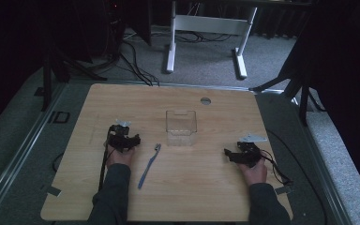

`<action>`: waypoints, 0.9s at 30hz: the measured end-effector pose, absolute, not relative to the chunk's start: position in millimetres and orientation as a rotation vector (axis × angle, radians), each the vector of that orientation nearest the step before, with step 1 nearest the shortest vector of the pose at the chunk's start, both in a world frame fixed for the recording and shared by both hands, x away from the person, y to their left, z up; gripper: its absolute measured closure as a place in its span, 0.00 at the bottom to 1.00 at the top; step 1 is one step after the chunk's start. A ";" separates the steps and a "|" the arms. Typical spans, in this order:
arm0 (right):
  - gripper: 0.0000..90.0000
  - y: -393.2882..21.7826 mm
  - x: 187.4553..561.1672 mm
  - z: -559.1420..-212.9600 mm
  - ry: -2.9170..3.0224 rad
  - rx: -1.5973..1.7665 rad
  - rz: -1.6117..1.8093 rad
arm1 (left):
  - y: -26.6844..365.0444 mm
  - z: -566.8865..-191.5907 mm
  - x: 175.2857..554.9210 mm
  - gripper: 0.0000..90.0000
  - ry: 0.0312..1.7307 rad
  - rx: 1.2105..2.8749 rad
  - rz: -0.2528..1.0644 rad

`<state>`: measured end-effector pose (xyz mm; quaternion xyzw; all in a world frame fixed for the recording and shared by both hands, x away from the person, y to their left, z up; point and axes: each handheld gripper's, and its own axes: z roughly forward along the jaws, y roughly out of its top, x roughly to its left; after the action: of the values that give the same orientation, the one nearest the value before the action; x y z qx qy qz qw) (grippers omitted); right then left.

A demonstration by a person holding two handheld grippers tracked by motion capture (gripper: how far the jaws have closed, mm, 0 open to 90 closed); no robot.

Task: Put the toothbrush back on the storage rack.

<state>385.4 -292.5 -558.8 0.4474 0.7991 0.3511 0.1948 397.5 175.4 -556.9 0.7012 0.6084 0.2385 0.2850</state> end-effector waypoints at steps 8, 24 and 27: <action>0.31 -292.3 385.4 -558.8 2.240 1.252 0.982 | 178.7 -547.9 397.7 0.60 1.668 1.911 0.563; 0.31 -292.3 385.2 -558.8 2.240 1.252 0.982 | 169.9 -509.8 366.8 0.58 1.621 1.961 0.468; 0.31 -292.3 385.1 -558.9 2.240 1.252 0.982 | 162.3 -501.4 362.1 0.57 1.597 1.972 0.461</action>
<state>385.1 -292.3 -558.9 0.4468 0.7995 0.3506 0.1958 362.1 162.3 -501.4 0.7347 0.5949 0.1716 0.2774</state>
